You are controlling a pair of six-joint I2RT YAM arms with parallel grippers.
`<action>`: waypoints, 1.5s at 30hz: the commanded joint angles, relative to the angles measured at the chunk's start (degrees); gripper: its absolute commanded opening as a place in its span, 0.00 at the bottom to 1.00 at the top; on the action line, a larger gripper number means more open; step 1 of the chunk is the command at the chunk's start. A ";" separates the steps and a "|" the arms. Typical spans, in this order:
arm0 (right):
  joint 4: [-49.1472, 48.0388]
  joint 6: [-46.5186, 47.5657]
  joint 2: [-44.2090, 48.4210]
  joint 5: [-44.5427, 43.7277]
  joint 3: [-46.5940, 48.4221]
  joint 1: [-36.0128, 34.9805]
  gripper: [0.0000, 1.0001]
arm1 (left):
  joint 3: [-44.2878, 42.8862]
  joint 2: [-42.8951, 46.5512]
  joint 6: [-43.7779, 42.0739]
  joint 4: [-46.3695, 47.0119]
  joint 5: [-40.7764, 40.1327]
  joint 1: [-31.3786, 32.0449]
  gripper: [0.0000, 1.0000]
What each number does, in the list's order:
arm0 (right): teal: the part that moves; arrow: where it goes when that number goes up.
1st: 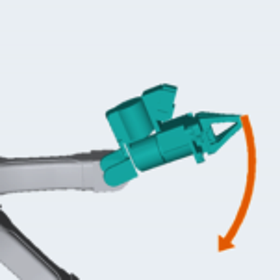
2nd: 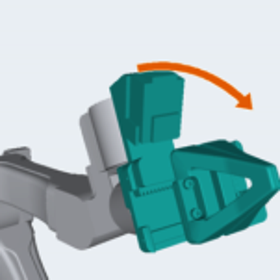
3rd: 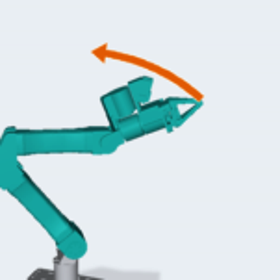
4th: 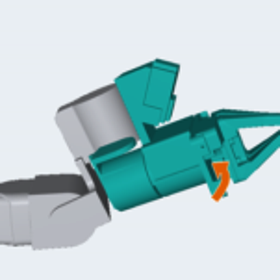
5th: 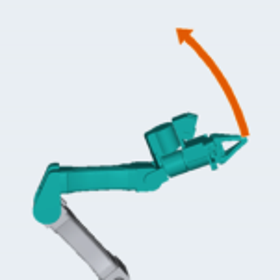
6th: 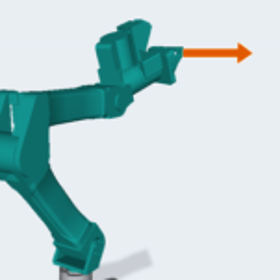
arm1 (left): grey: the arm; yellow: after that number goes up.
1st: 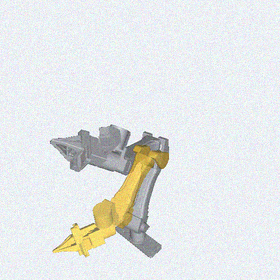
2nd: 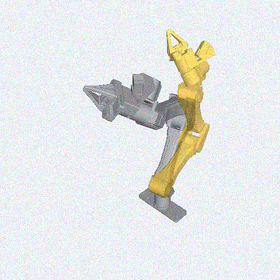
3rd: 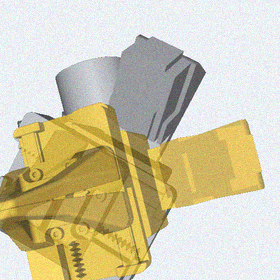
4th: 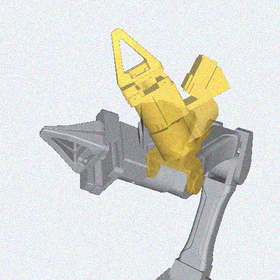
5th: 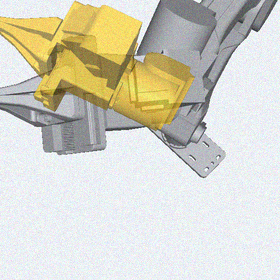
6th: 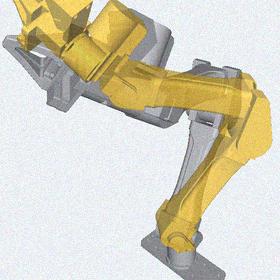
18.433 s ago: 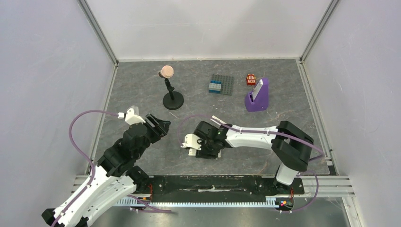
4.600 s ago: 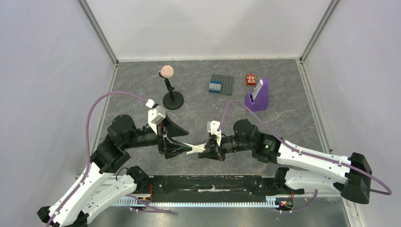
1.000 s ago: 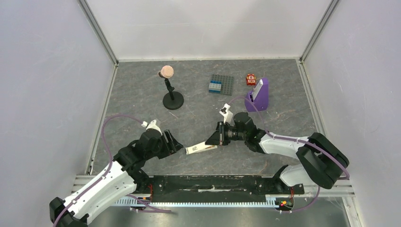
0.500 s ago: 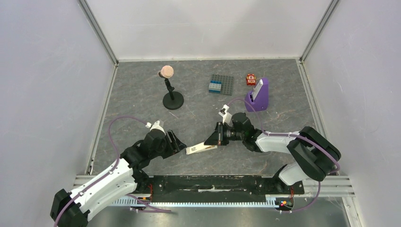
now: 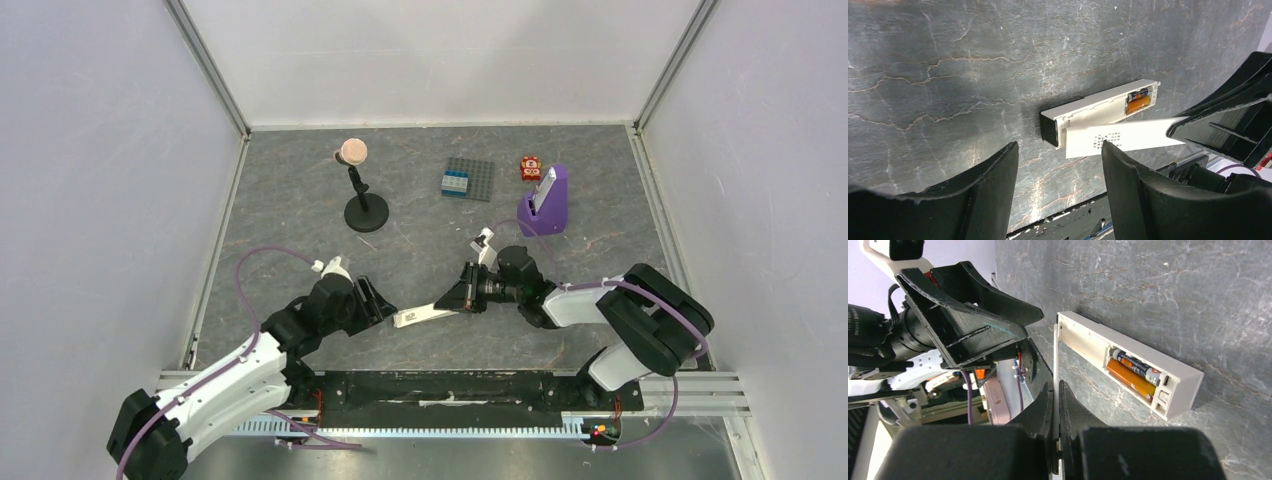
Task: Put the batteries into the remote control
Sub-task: Load the battery cover into the remote control.
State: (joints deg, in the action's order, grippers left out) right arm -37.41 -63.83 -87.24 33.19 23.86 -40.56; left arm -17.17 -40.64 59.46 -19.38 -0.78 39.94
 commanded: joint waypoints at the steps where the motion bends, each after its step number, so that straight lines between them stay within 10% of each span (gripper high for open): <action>1: -8.53 -5.80 -1.02 2.17 -1.76 0.43 0.00 | 0.64 -0.55 1.70 3.10 0.44 0.13 0.67; 45: -11.46 -7.13 -4.03 2.50 -0.03 1.96 0.00 | 1.92 -6.47 1.43 7.94 0.51 0.16 0.66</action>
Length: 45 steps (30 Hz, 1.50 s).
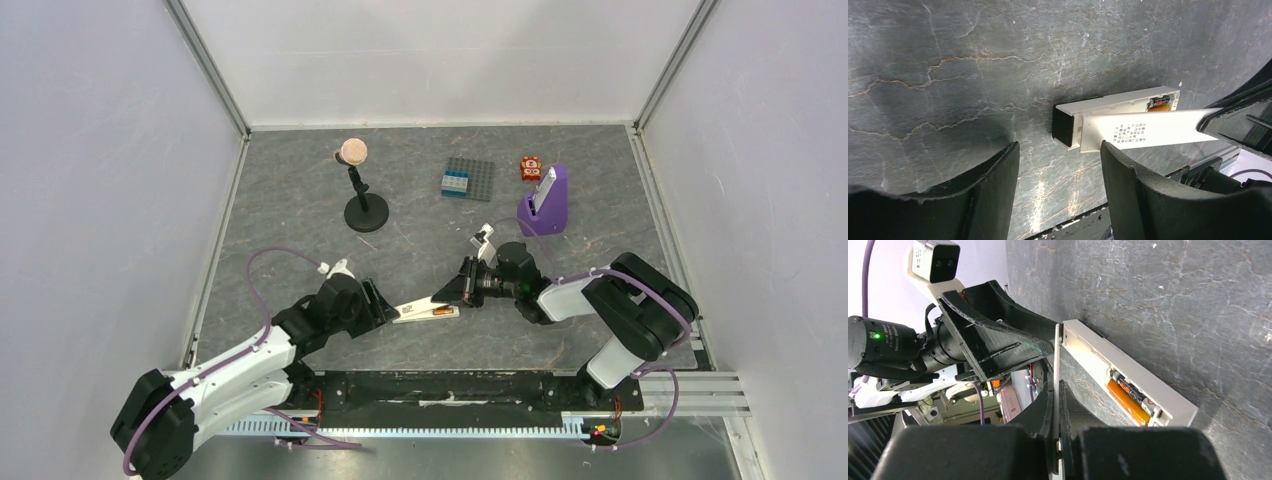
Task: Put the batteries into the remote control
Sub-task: Load the battery cover into the remote control.
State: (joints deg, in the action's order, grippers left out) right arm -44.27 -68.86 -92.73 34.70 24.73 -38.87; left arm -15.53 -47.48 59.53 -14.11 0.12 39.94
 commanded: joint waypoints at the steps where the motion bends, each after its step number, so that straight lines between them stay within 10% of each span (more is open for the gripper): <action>1: -4.55 -2.07 1.41 0.83 -0.91 0.34 0.00 | 0.32 0.38 1.46 2.68 -0.38 0.11 0.66; 45: 9.54 7.81 1.59 -6.26 -1.78 0.29 0.00 | 0.92 -2.51 3.64 4.48 -2.56 0.12 0.66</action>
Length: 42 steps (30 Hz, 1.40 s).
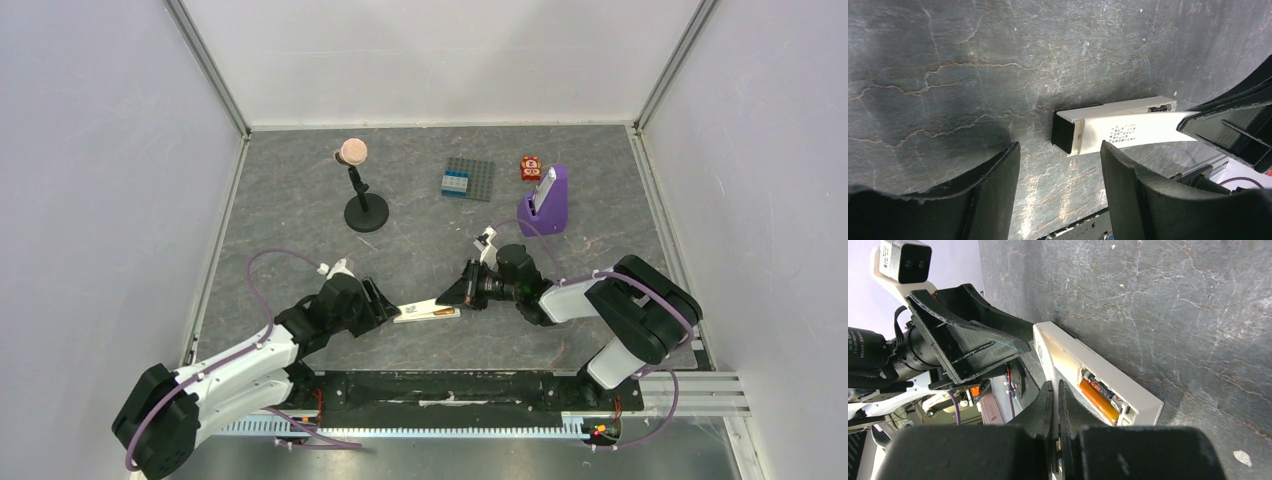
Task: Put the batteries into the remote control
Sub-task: Load the battery cover into the remote control.
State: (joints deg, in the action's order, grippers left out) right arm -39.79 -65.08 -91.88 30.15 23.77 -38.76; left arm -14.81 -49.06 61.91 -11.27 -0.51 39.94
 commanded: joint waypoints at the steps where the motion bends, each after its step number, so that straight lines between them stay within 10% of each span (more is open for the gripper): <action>1: 5.07 4.05 0.73 -1.56 -0.82 0.18 0.00 | 0.22 -1.06 1.28 1.76 -1.95 0.13 0.66; 42: 14.76 4.87 -0.45 -10.05 1.82 -3.16 0.00 | 1.95 -5.99 -1.32 5.56 -2.83 0.11 0.56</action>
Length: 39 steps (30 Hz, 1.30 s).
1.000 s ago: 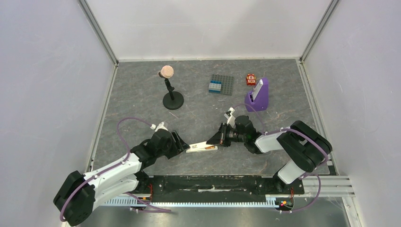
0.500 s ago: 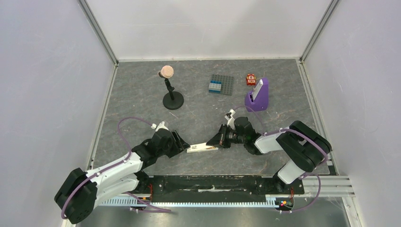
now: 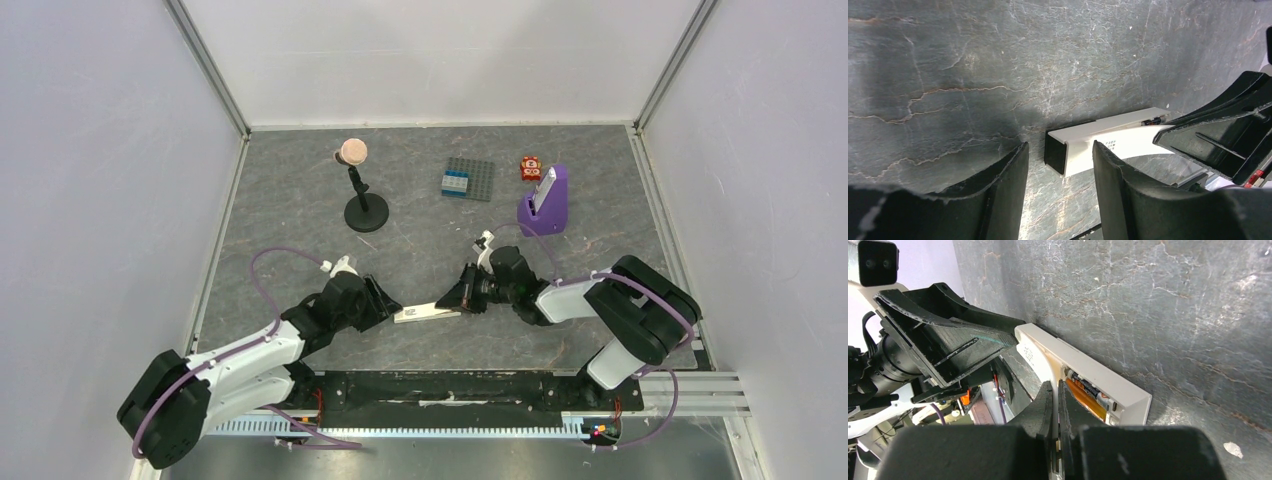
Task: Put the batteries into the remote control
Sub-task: Load the battery cover into the remote control.
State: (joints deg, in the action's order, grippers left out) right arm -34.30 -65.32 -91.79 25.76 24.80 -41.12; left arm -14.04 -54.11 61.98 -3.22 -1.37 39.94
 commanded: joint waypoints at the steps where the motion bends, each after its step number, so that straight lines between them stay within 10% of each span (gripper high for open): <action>1: 9.56 5.35 -0.53 -5.93 0.79 -0.80 0.00 | 1.29 -1.11 -1.84 -2.53 -1.85 0.13 0.55; 29: 12.06 7.99 -0.84 -8.69 0.69 -0.80 0.06 | 5.17 0.53 -9.33 0.52 5.95 0.14 0.57; 39: 12.61 8.92 -0.34 -9.13 0.87 -0.79 0.11 | 3.60 -7.63 -7.39 -0.20 4.06 0.14 0.44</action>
State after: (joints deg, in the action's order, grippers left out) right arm -30.44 -61.17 -91.13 23.40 26.09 -41.69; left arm -11.92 -58.00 56.31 4.36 4.69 39.88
